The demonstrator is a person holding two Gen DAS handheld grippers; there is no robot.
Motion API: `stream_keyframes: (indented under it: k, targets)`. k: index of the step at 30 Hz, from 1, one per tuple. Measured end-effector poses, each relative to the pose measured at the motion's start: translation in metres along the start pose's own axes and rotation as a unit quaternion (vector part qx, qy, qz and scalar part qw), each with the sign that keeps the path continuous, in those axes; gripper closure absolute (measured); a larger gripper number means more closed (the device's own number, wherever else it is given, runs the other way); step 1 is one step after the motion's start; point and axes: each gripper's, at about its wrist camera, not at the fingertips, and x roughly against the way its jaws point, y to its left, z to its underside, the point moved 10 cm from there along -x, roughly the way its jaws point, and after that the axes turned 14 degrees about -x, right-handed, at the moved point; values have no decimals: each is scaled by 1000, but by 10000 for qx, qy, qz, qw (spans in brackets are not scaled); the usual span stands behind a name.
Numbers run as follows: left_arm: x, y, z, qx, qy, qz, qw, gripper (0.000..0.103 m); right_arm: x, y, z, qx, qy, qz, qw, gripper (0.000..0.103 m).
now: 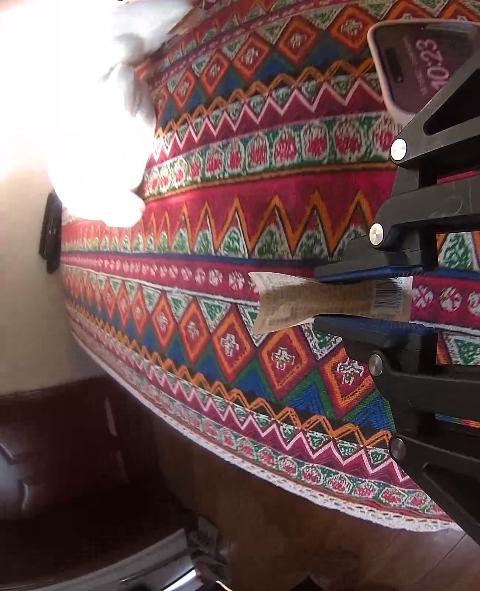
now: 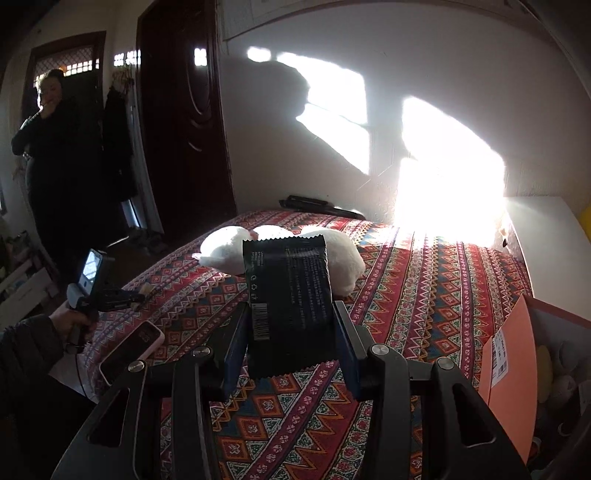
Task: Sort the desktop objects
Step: 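Carry the black packet and beige card into the orange box and release them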
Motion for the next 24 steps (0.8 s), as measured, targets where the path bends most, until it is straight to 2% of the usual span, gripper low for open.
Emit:
stream_keyframes:
  k: [3, 7, 12, 16, 20, 24]
  targets:
    - [26, -5, -10, 56, -315, -15, 9995, 90, 6, -2, -3, 8, -80, 7, 10000, 57]
    - [79, -30, -36, 142, -1025, 197, 9944, 90, 14, -8, -7, -22, -184, 37, 9998, 57]
    - [138, -112, -82, -205, -1801, 762, 9805, 90, 32, -25, -17, -197, -392, 149, 9989, 57]
    - [184, -206, -126, -636, -2311, 1429, 9603, 90, 55, -54, -26, -415, -639, 382, 9964, 57]
    - [223, -318, -175, -1143, -2717, 2175, 9305, 90, 93, -95, -35, -531, -1051, 911, 9889, 57]
    - [246, -432, -212, -1635, -2849, 2793, 9023, 89, 142, -151, -39, -713, -1488, 1581, 9735, 57]
